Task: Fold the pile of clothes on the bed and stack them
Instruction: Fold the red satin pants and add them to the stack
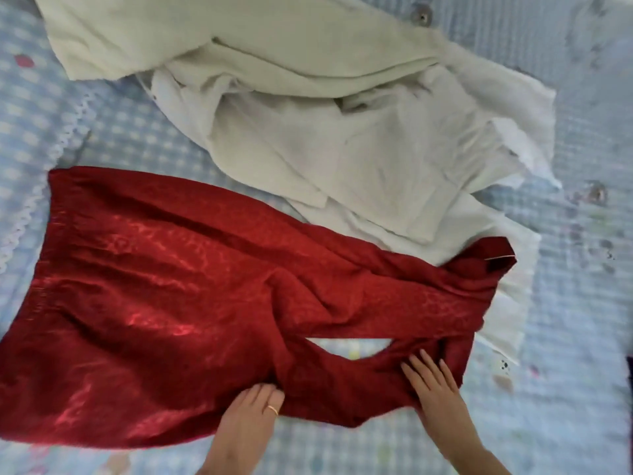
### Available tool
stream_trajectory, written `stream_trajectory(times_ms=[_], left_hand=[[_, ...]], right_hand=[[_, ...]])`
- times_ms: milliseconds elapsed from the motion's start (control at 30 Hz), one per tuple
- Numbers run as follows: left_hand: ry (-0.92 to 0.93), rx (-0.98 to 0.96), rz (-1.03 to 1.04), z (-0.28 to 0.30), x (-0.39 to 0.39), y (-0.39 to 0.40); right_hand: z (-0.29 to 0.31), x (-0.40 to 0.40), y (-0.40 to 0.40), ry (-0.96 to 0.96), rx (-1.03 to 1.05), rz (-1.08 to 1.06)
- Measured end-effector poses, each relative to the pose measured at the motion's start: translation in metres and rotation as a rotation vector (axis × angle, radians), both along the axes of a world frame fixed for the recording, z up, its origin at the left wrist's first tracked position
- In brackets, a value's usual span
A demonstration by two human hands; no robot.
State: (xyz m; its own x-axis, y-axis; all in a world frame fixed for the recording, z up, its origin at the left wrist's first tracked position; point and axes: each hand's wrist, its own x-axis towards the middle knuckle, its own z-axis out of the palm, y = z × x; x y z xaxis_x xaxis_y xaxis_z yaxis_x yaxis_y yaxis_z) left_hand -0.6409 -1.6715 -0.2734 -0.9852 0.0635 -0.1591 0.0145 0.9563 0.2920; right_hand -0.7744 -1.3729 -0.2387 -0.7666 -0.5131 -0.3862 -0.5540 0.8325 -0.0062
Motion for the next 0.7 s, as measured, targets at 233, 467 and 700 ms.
stream_trajectory(times_ms=[233,467,700], left_hand=[[-0.108,-0.052,0.066,0.020,0.000,-0.021],[0.148,0.013,-0.091,0.025,0.000,0.054],[-0.143,0.018,-0.287,0.016,-0.024,0.129]], right_hand=[[0.031,0.003,0.036,-0.485,0.055,-0.288],[0.040,-0.006,0.101,-0.311,-0.380,-0.406],[0.010,-0.005,0.111,-0.253,-0.221,-0.023]])
